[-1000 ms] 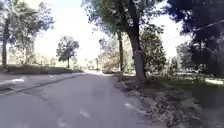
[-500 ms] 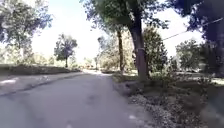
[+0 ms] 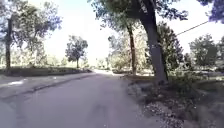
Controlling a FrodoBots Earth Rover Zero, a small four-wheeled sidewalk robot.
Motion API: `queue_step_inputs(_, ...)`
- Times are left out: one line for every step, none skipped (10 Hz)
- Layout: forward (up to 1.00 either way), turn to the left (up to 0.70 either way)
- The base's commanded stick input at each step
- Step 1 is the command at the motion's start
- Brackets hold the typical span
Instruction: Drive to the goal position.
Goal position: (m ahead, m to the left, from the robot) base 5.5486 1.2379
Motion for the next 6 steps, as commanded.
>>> queue_step_inputs(0.85, 0.00)
queue_step_inputs(0.85, 0.00)
queue_step_inputs(0.85, 0.00)
queue_step_inputs(0.85, 0.00)
queue_step_inputs(0.85, 0.00)
queue_step_inputs(0.85, 0.00)
